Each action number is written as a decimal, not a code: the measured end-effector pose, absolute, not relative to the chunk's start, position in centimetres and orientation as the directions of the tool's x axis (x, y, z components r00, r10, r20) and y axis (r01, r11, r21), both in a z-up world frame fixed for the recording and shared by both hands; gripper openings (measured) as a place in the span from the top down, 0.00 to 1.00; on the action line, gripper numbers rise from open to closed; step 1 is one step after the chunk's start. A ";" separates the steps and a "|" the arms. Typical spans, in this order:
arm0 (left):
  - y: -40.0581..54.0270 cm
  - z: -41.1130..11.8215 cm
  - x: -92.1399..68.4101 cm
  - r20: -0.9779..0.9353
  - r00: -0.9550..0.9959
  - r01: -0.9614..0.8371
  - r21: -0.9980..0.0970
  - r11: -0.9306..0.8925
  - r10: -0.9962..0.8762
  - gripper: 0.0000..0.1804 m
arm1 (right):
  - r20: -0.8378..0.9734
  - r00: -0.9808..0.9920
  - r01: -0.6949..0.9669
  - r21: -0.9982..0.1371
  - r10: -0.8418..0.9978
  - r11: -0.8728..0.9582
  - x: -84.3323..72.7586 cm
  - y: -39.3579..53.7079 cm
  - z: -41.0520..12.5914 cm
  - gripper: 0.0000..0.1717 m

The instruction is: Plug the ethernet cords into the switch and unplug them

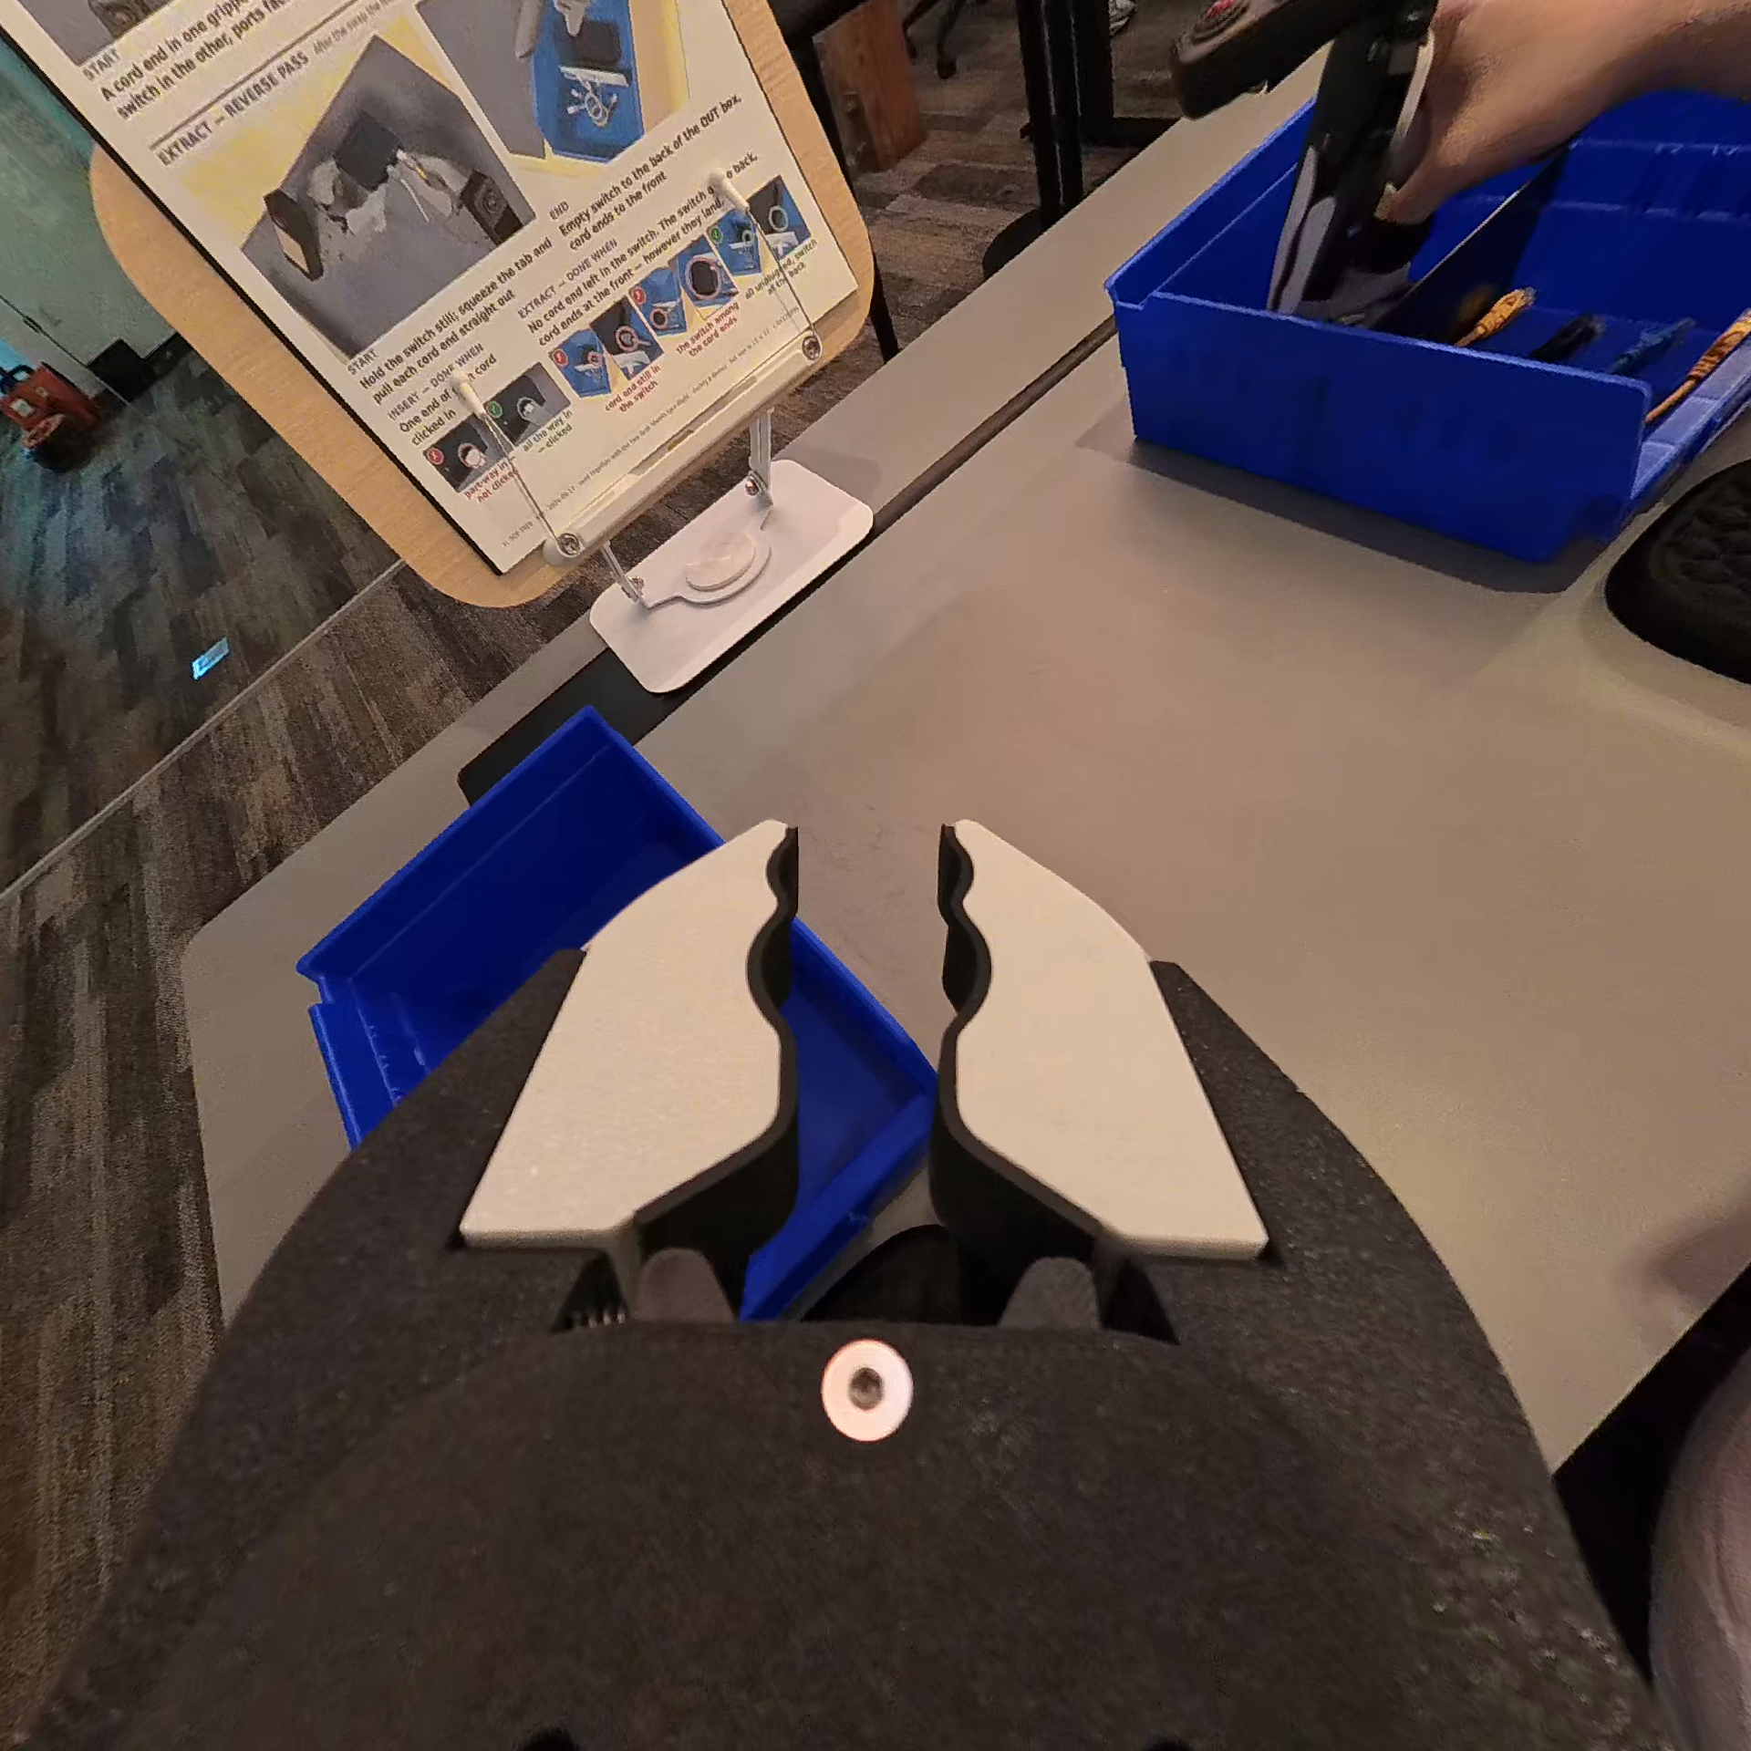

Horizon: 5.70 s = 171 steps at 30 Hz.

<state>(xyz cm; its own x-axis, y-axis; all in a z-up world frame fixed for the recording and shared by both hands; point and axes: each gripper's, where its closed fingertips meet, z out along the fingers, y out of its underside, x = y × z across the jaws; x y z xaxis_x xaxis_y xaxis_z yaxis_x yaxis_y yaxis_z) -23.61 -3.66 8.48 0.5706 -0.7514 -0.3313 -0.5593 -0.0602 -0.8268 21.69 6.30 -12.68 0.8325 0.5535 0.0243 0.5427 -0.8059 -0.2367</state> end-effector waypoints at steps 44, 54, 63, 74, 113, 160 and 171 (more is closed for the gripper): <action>9.4 -11.7 -43.9 0.027 0.903 -0.382 -0.400 -0.833 -0.428 0.95 | -0.147 0.989 0.027 -0.028 0.030 -0.999 28.1 -5.9 -14.1 0.97; 8.0 -11.8 -34.0 -0.006 0.843 -0.483 -0.449 -0.752 -0.538 0.93 | -0.139 0.989 0.034 -0.065 0.043 -0.997 21.1 -3.1 -13.9 0.94; 5.2 -11.8 -26.6 0.011 0.802 -0.510 -0.508 -0.694 -0.598 0.87 | -0.164 0.986 -0.018 -0.061 -0.008 -0.998 21.0 -1.5 -13.6 0.97; 2.9 -3.1 -26.8 -0.131 0.741 -0.553 -0.675 -0.488 -0.659 0.72 | -0.085 0.993 0.079 -0.066 0.085 -0.995 23.3 -1.5 -11.8 0.97; -2.6 2.8 -58.0 -0.164 0.931 -0.325 -0.777 -0.539 -0.326 0.74 | -0.324 0.811 0.463 -0.154 0.487 -0.873 -34.0 15.3 -2.7 0.97; 11.6 -10.7 -50.6 -0.081 0.863 -0.438 -0.611 -0.659 -0.498 0.88 | -0.062 0.988 0.113 -0.356 0.144 -0.928 -7.1 3.2 -8.3 0.75; 11.1 -10.8 -48.0 -0.097 0.839 -0.482 -0.588 -0.650 -0.535 0.88 | -0.139 0.984 0.078 -0.245 0.115 -0.966 -3.3 4.5 -11.6 0.97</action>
<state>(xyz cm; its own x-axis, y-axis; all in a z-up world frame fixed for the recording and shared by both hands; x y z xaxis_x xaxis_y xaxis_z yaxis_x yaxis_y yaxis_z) -47.97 11.11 -10.78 0.8392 -0.5350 -0.0974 -0.4823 -0.6495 -0.5878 -3.28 4.48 -11.57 0.9837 0.1150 -0.1386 0.0784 -0.9663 -0.2453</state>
